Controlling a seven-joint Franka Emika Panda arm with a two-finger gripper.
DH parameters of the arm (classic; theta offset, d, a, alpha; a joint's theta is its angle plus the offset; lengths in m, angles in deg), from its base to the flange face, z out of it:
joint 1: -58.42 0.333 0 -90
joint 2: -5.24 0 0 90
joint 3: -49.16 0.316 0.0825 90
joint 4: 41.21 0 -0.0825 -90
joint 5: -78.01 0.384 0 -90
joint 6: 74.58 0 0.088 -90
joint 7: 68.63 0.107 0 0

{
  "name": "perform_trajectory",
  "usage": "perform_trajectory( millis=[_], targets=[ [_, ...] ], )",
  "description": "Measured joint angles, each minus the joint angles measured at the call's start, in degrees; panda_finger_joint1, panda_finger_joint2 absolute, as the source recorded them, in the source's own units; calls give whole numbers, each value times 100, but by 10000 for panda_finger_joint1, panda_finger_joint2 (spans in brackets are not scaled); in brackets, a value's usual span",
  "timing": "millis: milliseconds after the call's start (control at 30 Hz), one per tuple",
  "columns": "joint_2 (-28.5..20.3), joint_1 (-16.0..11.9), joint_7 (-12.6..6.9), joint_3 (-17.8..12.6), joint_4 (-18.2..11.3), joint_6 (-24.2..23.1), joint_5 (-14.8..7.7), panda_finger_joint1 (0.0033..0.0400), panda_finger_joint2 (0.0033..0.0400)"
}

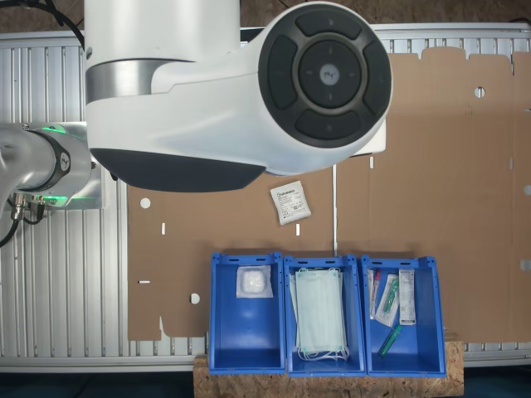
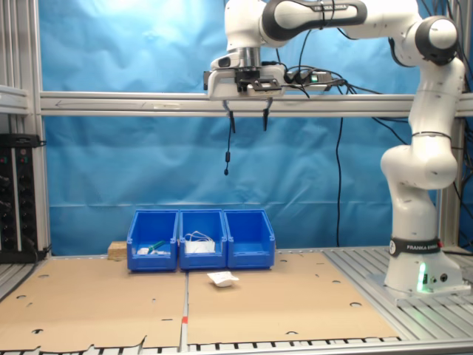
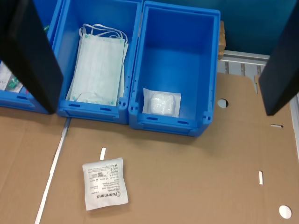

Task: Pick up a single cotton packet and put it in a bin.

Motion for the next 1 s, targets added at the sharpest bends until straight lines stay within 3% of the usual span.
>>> perform_trajectory(
  millis=[267,667,1000],
  targets=[
    [180,-65,0,-17,181,-65,0,400,400],
    [825,-219,0,-137,510,-189,0,400,400],
    [1301,-302,0,-195,539,-429,-5,400,400]
  ],
)
